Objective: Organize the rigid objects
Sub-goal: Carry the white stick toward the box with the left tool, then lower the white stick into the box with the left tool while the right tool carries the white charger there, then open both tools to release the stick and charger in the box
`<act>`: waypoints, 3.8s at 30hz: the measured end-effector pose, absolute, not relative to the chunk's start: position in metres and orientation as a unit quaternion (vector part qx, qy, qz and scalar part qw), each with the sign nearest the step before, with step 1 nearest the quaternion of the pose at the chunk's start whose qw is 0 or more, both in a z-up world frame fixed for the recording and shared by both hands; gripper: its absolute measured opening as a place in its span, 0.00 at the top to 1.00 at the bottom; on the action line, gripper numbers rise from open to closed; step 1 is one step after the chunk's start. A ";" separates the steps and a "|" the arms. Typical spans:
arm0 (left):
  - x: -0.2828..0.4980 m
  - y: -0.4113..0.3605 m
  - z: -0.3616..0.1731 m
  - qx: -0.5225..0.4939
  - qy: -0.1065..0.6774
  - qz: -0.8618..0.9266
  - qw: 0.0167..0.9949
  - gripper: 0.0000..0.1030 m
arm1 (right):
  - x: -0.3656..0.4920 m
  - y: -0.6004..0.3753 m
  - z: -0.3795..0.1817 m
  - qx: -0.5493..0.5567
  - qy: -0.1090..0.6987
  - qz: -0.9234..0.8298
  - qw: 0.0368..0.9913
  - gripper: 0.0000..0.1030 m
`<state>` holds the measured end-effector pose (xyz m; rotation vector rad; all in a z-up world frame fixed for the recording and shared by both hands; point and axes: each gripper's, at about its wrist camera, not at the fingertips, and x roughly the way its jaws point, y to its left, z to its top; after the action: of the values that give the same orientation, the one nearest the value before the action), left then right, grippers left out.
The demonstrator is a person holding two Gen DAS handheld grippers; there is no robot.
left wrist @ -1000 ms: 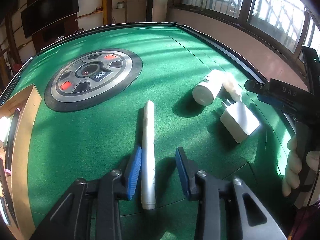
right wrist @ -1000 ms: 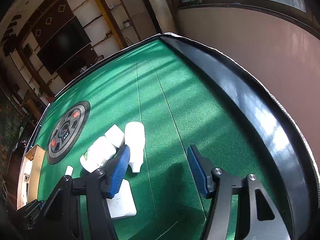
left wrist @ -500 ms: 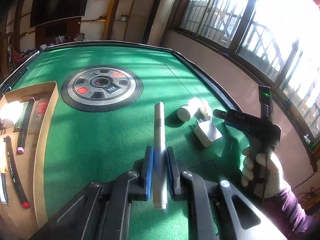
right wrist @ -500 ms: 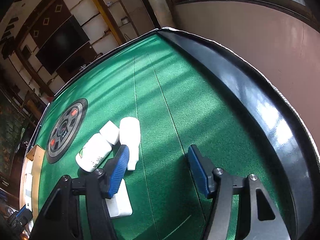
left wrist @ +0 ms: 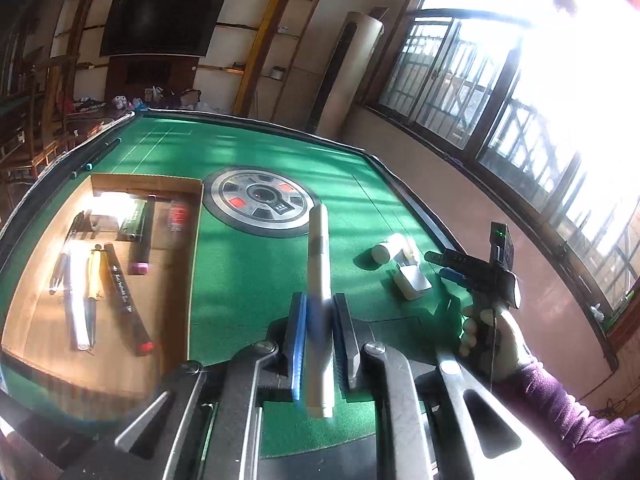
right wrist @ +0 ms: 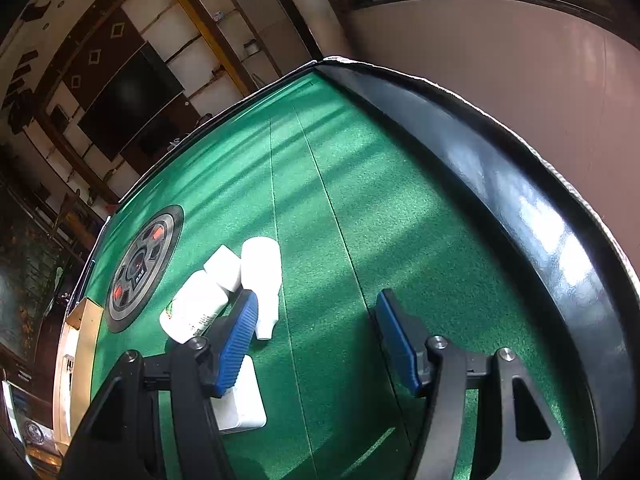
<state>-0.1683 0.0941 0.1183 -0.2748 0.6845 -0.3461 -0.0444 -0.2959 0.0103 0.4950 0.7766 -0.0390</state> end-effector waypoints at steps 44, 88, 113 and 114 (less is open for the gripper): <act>-0.162 0.118 0.079 -0.202 0.367 -0.172 0.891 0.89 | -0.060 -0.173 0.014 -0.006 0.459 -0.013 0.888 0.57; -0.171 0.259 0.051 -0.263 0.370 0.030 0.890 0.46 | -0.067 0.170 0.027 -0.164 0.464 0.243 0.836 0.56; -0.186 0.183 0.099 -0.162 0.351 0.036 0.922 0.37 | -0.028 -0.028 0.073 0.001 0.334 0.155 0.929 0.22; -0.188 0.180 0.102 -0.160 0.348 0.043 0.923 0.37 | -0.026 -0.036 0.071 0.010 0.333 0.153 0.930 0.22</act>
<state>-0.1883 0.1804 0.1024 -0.3289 0.7138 0.0878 -0.0255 -0.0358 0.0708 0.0213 0.6813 0.3142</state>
